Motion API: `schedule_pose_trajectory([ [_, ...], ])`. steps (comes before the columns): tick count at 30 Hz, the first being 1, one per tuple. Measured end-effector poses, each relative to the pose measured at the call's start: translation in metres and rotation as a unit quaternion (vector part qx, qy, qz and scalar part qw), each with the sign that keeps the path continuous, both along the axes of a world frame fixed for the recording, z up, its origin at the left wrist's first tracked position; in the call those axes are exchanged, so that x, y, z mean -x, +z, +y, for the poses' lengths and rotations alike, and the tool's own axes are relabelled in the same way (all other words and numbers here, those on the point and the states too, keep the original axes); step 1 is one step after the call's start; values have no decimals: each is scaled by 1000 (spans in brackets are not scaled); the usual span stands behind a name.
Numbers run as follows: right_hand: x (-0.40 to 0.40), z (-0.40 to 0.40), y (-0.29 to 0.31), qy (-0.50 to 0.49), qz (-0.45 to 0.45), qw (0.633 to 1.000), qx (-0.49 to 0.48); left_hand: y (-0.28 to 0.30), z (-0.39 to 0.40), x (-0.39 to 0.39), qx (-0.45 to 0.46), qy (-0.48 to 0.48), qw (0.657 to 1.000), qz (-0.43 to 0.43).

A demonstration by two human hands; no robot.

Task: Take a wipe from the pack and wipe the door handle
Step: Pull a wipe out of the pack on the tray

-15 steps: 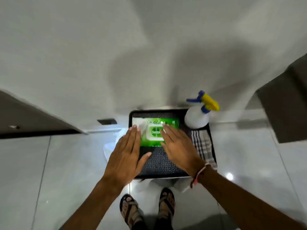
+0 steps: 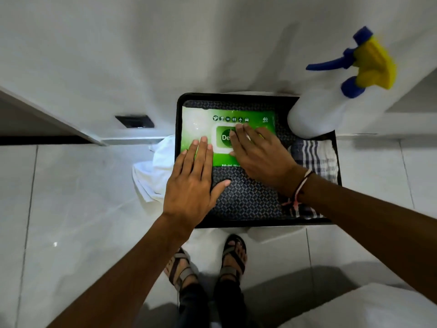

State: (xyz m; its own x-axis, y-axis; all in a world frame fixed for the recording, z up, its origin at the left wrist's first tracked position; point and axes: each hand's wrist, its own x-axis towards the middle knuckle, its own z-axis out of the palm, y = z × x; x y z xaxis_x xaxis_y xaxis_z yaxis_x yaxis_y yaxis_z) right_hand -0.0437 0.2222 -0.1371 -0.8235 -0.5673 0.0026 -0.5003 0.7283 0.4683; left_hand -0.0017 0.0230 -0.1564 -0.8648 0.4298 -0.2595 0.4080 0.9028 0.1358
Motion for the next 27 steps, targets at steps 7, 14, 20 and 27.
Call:
schedule_pose_trajectory([
  [7, 9, 0, 8, 34, 5, 998, 44, 1, -1, 1, -1, 4, 999, 32],
  [14, 56, 9, 43, -139, -209, 922, 295, 13, 2, 4, -34, 34, 998, 43],
  [20, 70, 15, 44, -156, -279, 875, 364, 24, 35, 43, -65, 127, 987, 67],
  [27, 69, 15, 39, -157, -278, 871, 373, 18, 55, 65, -89, 182, 979, 36],
])
